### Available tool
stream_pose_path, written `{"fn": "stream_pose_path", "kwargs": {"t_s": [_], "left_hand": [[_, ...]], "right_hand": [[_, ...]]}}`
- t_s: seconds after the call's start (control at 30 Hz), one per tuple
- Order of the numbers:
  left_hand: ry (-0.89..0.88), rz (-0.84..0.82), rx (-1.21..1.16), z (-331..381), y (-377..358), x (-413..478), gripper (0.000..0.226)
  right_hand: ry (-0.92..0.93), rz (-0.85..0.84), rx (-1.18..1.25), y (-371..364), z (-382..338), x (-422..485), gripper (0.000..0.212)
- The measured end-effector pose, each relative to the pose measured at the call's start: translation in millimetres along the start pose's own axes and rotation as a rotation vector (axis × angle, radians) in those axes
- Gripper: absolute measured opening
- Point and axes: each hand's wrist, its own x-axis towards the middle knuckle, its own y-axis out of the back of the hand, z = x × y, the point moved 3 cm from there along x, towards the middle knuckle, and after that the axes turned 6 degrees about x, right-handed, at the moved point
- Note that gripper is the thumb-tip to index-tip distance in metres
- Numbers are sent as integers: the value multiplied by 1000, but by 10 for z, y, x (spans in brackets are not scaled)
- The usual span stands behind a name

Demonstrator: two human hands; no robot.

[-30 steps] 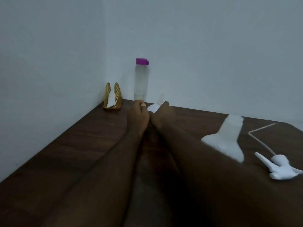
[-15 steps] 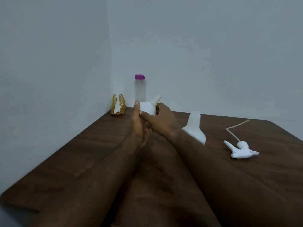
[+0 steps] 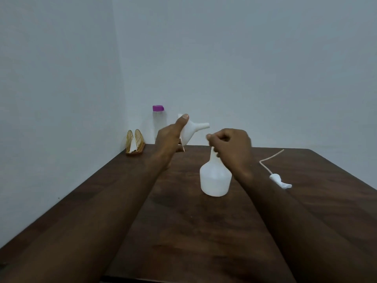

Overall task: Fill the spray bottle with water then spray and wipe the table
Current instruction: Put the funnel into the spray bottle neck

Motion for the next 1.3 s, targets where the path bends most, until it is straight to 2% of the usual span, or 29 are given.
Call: {"fn": "stream_pose_path", "kwargs": {"t_s": [0.1,0.27,0.33,0.6,0.73,0.83,0.87,0.93,1.0,1.07,1.17,1.23,1.3], "left_hand": [[-132,0,175,99,-91,34,55],[-191,-45,295,106,-203,94,77],[-235,-76,353,123,-275,88,72],[-388,-134,606,208,-448,162,76],[-387,-203,732,288,-540,221,64],[-359,-253,823,354,-655,231,76],[-356,-274,838,367,-693,247,67],[-348,-325,862,413,-752,250,50],[-324,-389,855,420,-798,270,48],[-309,-435,804,403,-792,283,56],[-263,-470,720,376,-764,281,84],[-224,-415,590,379,-726,264,80],[-146,-281,477,360,-623,272,73]], "right_hand": [[-72,91,-4,238,243,17,7],[-160,-63,-12,202,527,25,48],[-178,-104,-41,154,558,17,54],[-125,-120,-57,-56,659,27,49],[-107,-107,-47,-50,686,28,47],[-99,-85,-96,-35,702,34,48],[-106,-77,-94,-27,711,32,49],[-104,-63,-87,-15,728,36,50],[-105,-43,-88,9,738,45,50],[-120,-22,-76,30,740,64,48],[-134,-25,-57,49,753,67,46],[-137,-44,-37,50,757,51,46],[-141,-55,-26,51,755,27,46]]}}
